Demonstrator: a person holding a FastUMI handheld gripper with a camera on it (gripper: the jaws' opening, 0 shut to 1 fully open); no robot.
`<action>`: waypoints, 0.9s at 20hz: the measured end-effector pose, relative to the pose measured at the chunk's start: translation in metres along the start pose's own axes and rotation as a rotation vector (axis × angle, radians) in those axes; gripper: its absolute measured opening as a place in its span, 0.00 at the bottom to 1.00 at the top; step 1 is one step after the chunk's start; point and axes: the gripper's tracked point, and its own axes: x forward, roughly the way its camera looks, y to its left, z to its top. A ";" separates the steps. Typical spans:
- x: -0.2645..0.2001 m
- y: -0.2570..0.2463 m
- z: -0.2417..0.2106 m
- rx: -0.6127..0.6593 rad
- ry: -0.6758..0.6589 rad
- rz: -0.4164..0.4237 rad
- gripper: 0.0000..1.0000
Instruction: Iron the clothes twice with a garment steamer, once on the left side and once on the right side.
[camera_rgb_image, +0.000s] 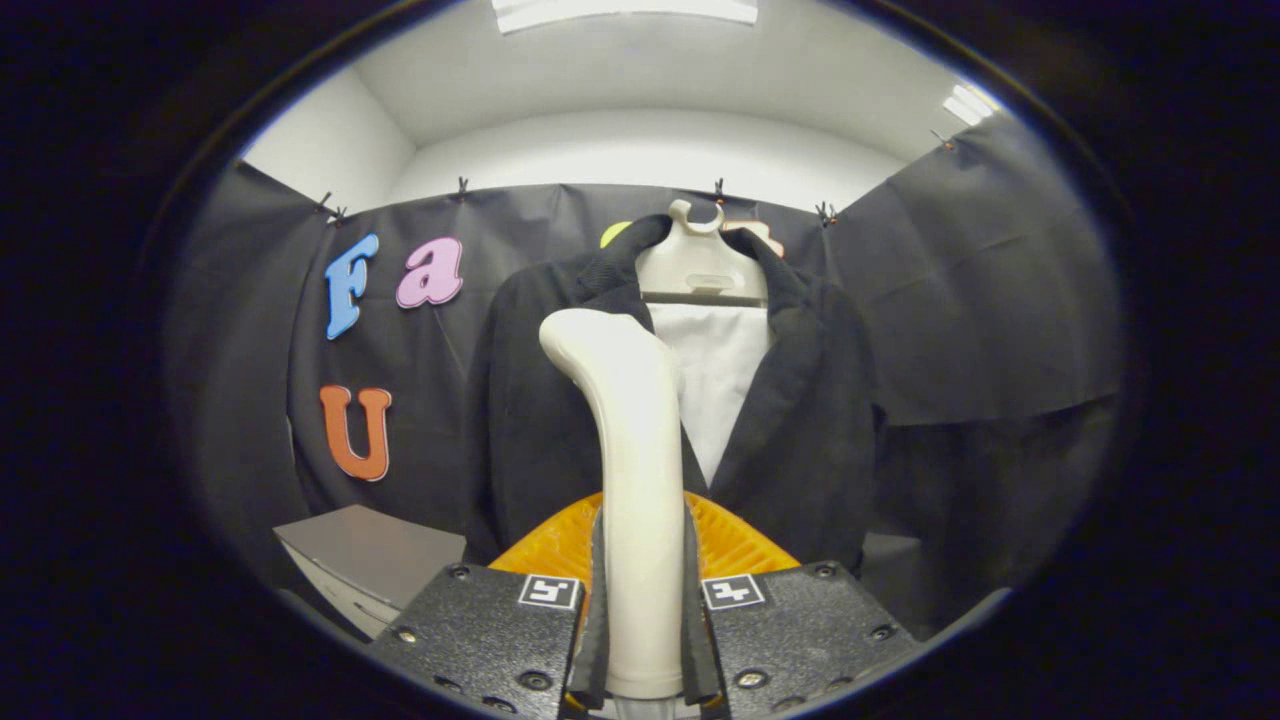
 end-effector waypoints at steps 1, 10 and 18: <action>-0.003 -0.001 -0.008 -0.012 0.012 -0.004 0.31; -0.023 -0.012 -0.067 -0.030 0.094 -0.059 0.31; -0.044 -0.012 -0.115 -0.053 0.188 -0.070 0.31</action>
